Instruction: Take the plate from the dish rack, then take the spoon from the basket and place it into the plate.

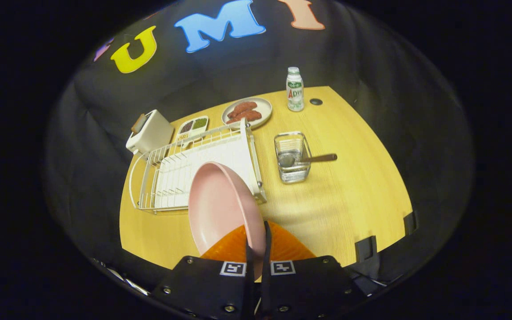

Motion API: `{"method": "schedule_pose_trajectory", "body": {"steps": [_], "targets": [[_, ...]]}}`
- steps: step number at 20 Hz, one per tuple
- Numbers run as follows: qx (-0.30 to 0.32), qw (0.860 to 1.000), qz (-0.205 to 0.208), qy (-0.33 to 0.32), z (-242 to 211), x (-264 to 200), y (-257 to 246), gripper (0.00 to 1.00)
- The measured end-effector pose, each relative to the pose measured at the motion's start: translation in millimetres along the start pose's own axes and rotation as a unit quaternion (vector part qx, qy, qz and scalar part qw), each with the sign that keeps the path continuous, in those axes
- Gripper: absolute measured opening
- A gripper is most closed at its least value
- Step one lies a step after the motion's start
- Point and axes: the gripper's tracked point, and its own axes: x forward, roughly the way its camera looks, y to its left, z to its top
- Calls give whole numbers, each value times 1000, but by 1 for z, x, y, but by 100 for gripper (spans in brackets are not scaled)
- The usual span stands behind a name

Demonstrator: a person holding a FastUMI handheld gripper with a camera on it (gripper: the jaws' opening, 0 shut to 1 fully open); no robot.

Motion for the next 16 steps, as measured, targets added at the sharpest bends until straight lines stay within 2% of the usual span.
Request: {"method": "schedule_pose_trajectory", "body": {"steps": [5,10,16], "targets": [[52,996,57,52,-37,47,-16,6],[37,992,79,90,-60,73,-30,6],[56,983,128,118,-68,100,-32,6]]}}
